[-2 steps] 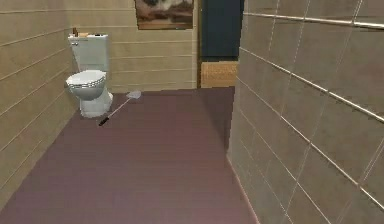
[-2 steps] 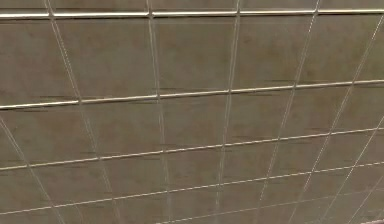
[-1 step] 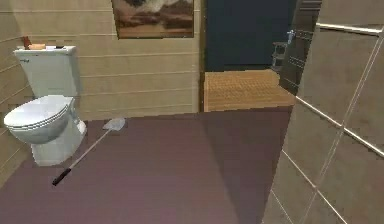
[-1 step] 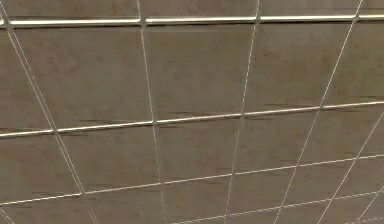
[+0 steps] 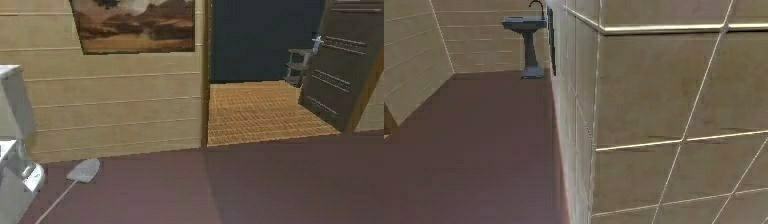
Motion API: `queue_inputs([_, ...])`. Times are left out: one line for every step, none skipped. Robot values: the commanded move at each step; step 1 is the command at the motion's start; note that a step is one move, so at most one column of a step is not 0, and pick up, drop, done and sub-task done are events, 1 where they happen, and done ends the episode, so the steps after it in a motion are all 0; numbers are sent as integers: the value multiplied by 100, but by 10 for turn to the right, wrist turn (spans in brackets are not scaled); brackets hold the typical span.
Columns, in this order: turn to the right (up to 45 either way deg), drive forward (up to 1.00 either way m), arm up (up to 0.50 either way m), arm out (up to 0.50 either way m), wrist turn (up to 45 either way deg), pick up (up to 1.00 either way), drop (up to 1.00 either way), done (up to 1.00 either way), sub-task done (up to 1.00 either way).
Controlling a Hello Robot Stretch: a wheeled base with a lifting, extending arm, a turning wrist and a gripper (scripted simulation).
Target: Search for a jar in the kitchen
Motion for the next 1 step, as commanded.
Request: queue_inputs([-450,0,0,0,0,0,0,0,0])
